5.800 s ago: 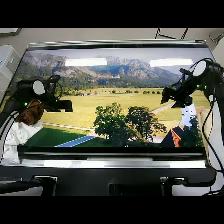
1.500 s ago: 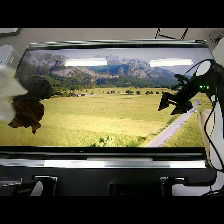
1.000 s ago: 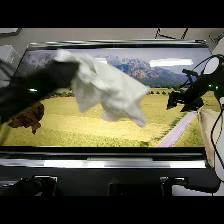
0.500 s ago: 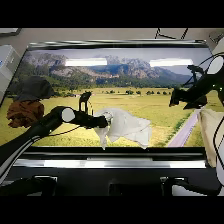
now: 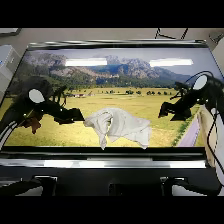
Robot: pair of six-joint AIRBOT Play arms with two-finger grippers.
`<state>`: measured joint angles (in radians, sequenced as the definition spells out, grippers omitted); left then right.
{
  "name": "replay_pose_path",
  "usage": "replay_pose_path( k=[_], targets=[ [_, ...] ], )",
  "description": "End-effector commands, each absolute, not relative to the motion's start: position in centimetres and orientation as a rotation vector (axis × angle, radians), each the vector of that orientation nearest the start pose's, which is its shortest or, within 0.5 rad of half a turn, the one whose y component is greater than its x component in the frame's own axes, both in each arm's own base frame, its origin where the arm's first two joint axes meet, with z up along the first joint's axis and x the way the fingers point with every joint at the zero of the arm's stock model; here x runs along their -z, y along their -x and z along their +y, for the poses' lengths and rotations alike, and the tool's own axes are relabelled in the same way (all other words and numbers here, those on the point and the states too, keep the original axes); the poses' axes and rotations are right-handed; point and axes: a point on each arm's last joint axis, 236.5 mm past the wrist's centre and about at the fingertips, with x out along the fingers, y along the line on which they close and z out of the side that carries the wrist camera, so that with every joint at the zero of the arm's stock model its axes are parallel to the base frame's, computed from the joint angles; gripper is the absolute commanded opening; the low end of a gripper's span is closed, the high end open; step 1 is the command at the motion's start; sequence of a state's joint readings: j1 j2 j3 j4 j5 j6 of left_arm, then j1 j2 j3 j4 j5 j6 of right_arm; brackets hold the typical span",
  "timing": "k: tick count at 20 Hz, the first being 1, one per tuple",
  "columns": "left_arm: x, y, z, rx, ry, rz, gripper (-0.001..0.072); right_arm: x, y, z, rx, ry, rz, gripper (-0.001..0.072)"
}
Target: Fold the clothes and pants, and hang the long-sleeved shirts on hangers.
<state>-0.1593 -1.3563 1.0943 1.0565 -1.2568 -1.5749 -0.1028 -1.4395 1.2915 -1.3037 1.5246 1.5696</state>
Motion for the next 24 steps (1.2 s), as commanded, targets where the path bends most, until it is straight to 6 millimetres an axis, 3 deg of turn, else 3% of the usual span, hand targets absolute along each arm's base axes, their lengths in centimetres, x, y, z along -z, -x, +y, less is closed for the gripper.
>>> replay_pose_path(
  k=[1, 5, 9, 12, 13, 14, 15, 16, 20, 21, 22, 24],
  targets=[
    [4.1, -33.2, -15.3, 0.337, 0.472, 1.483, 0.0719, 2.6, -33.1, 4.6, -0.169, -0.385, 1.651, 0.0700],
    [6.5, -35.4, -16.7, 0.304, 0.621, 1.437, 0.0718, 2.8, -33.4, 4.8, -0.185, -0.382, 1.634, 0.0700],
    [8.7, -36.0, -18.5, 0.333, 0.700, 1.456, 0.0717, 2.8, -33.8, 5.3, -0.198, -0.409, 1.621, 0.0701],
    [9.9, -36.4, -19.0, 0.318, 0.697, 1.451, 0.0714, 3.8, -33.7, 6.3, -0.223, -0.459, 1.663, 0.0700],
    [10.0, -36.4, -19.2, 0.315, 0.697, 1.450, 0.0584, 4.3, -33.7, 6.7, -0.233, -0.483, 1.677, 0.0700],
    [10.0, -36.4, -19.2, 0.315, 0.696, 1.449, 0.0304, 4.6, -33.8, 7.5, -0.252, -0.519, 1.688, 0.0700],
    [9.9, -36.4, -19.3, 0.320, 0.692, 1.449, 0.0089, 5.0, -33.9, 8.5, -0.278, -0.554, 1.695, 0.0700],
    [9.9, -36.4, -19.4, 0.321, 0.691, 1.449, 0.0043, 5.5, -34.0, 9.2, -0.293, -0.556, 1.704, 0.0700],
    [9.4, -36.5, -19.4, 0.330, 0.687, 1.438, 0.0021, 7.9, -35.2, 11.6, -0.288, -0.516, 1.682, 0.0695],
    [9.1, -36.5, -19.4, 0.333, 0.686, 1.432, 0.0021, 8.4, -35.9, 11.9, -0.260, -0.528, 1.663, 0.0656],
    [8.8, -36.6, -19.4, 0.337, 0.685, 1.423, 0.0021, 8.6, -36.5, 12.1, -0.236, -0.549, 1.644, 0.0541],
    [7.8, -36.9, -19.4, 0.345, 0.682, 1.396, 0.0021, 8.6, -37.2, 12.1, -0.212, -0.565, 1.620, 0.0048]
  ],
)
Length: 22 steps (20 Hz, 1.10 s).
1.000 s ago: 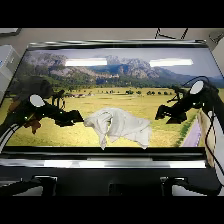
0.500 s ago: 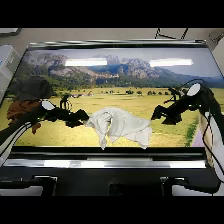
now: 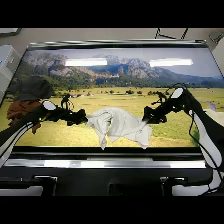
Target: Fold the clothes and pants, and hang the long-sleeved shirts on hangers.
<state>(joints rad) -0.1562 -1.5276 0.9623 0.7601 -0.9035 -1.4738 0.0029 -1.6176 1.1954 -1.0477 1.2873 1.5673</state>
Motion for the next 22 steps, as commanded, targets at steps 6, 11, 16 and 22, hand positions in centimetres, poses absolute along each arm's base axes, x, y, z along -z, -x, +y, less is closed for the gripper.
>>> replay_pose_path(
  k=[6, 11, 16, 22],
  targets=[
    [-12.9, -44.8, -18.2, 0.564, 0.456, 0.827, 0.0020, -7.6, -46.1, 8.3, -0.254, -0.242, 1.134, 0.0042],
    [-43.4, -39.9, -14.1, 0.599, 0.313, 0.131, 0.0021, -37.6, -44.6, 4.2, -0.150, -0.061, 0.351, 0.0043],
    [-53.0, -29.5, -13.5, 0.623, 0.254, -0.125, 0.0021, -45.7, -34.5, 3.9, -0.151, -0.037, 0.179, 0.0043],
    [-56.9, -25.3, -12.5, 0.612, 0.298, -0.266, 0.0021, -49.5, -28.5, 4.3, -0.176, -0.096, 0.063, 0.0043]
  ],
)
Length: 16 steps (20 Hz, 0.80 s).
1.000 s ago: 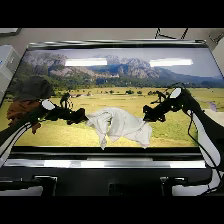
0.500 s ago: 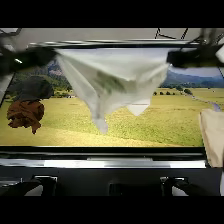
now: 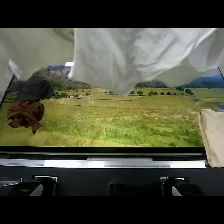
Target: Fold the clothes and pants, and hang the long-sleeved shirts on hangers.
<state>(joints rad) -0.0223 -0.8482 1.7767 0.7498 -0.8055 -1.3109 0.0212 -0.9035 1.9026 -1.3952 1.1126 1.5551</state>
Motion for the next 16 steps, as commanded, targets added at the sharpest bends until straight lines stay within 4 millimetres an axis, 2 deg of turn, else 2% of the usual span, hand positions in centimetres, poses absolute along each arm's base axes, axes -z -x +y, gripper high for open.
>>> replay_pose_path(
  k=[1, 3, 4, 5, 6, 8, 10, 11, 13, 14, 16],
  targets=[
    [-56.5, -26.0, -12.5, 0.611, 0.299, -0.250, 0.0020, -49.1, -28.5, 4.3, -0.177, -0.094, 0.079, 0.0043],
    [-54.2, -28.9, -13.1, 0.618, 0.301, -0.161, 0.0021, -46.7, -29.9, 4.5, -0.177, -0.090, 0.177, 0.0043],
    [-52.0, -31.0, -13.6, 0.625, 0.302, -0.085, 0.0021, -44.1, -31.1, 4.6, -0.178, -0.086, 0.275, 0.0043],
    [-48.8, -33.8, -14.1, 0.631, 0.310, 0.017, 0.0021, -40.9, -32.3, 4.7, -0.179, -0.082, 0.399, 0.0043],
    [-45.2, -36.6, -14.5, 0.629, 0.326, 0.121, 0.0020, -37.2, -33.9, 4.7, -0.177, -0.080, 0.537, 0.0043],
    [-35.9, -42.7, -15.1, 0.603, 0.387, 0.338, 0.0021, -29.4, -38.0, 4.8, -0.169, -0.091, 0.761, 0.0043],
    [-24.9, -48.0, -15.9, 0.561, 0.443, 0.553, 0.0021, -21.4, -43.3, 4.9, -0.149, -0.123, 0.897, 0.0043],
    [-20.1, -49.7, -16.5, 0.549, 0.466, 0.650, 0.0021, -17.8, -45.9, 4.9, -0.134, -0.147, 0.932, 0.0043],
    [-11.9, -51.4, -18.5, 0.550, 0.508, 0.821, 0.0022, -11.6, -50.3, 5.4, -0.068, -0.306, 0.989, 0.0043],
    [-8.9, -51.7, -19.5, 0.557, 0.546, 0.886, 0.0022, -9.2, -51.7, 6.0, -0.048, -0.388, 1.012, 0.0043],
    [-5.1, -51.6, -21.1, 0.574, 0.606, 0.980, 0.0025, -4.7, -52.4, 7.3, -0.039, -0.490, 1.107, 0.0043]
  ],
)
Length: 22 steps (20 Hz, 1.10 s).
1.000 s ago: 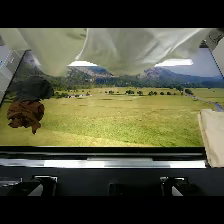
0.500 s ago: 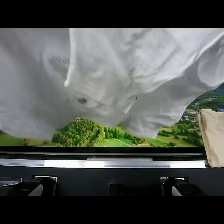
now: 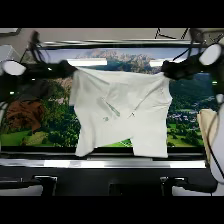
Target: Fold the clothes and pants, and hang the long-sleeved shirts on hangers.
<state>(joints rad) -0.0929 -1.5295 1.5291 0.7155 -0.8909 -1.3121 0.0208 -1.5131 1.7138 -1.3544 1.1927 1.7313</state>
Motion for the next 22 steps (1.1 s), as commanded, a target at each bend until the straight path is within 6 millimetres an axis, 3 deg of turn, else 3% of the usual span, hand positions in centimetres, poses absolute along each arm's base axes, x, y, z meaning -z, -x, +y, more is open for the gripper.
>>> replay_pose_path(
  k=[1, 3, 4, 5, 6, 7, 8, 9, 11, 13, 15, 18, 19, 22],
  targets=[
    [-3.5, -51.1, -21.7, 0.575, 0.626, 1.037, 0.0025, -2.9, -52.5, 7.7, -0.042, -0.511, 1.147, 0.0043],
    [-1.6, -49.5, -22.5, 0.598, 0.642, 1.135, 0.0068, -1.2, -52.6, 7.6, -0.032, -0.515, 1.176, 0.0044],
    [-1.3, -48.8, -22.3, 0.608, 0.628, 1.168, 0.0203, -1.4, -52.8, 7.2, -0.025, -0.518, 1.165, 0.0053],
    [-1.1, -47.8, -21.7, 0.620, 0.609, 1.208, 0.0417, -2.2, -53.0, 6.1, -0.010, -0.534, 1.149, 0.0150],
    [-1.1, -46.8, -20.5, 0.631, 0.579, 1.258, 0.0539, -3.1, -52.9, 4.4, 0.005, -0.538, 1.140, 0.0279],
    [-0.9, -45.6, -18.2, 0.606, 0.548, 1.339, 0.0541, -4.4, -52.4, 2.0, 0.012, -0.520, 1.136, 0.0451],
    [-0.5, -44.0, -15.2, 0.538, 0.529, 1.444, 0.0541, -5.5, -51.4, -0.8, 0.024, -0.499, 1.142, 0.0568],
    [-0.1, -42.2, -12.2, 0.461, 0.515, 1.543, 0.0541, -6.3, -50.0, -3.8, 0.050, -0.499, 1.165, 0.0573],
    [-0.1, -38.9, -6.9, 0.338, 0.479, 1.673, 0.0540, -6.1, -44.6, -9.4, 0.118, -0.549, 1.304, 0.0559],
    [-0.3, -36.8, -4.4, 0.268, 0.473, 1.685, 0.0514, -4.6, -39.2, -12.3, 0.137, -0.604, 1.471, 0.0558],
    [0.9, -34.3, -4.3, 0.249, 0.475, 1.674, 0.0385, -2.9, -36.2, -13.5, 0.164, -0.685, 1.557, 0.0557],
    [5.5, -28.1, -6.2, 0.251, 0.510, 1.700, 0.0405, -0.6, -34.2, -12.5, 0.153, -0.730, 1.632, 0.0557],
    [6.8, -26.3, -6.9, 0.260, 0.533, 1.708, 0.0474, -0.2, -34.1, -11.8, 0.126, -0.753, 1.642, 0.0556],
    [9.5, -23.6, -7.9, 0.273, 0.572, 1.710, 0.0492, 0.3, -33.9, -11.2, 0.103, -0.767, 1.651, 0.0556]
  ],
)
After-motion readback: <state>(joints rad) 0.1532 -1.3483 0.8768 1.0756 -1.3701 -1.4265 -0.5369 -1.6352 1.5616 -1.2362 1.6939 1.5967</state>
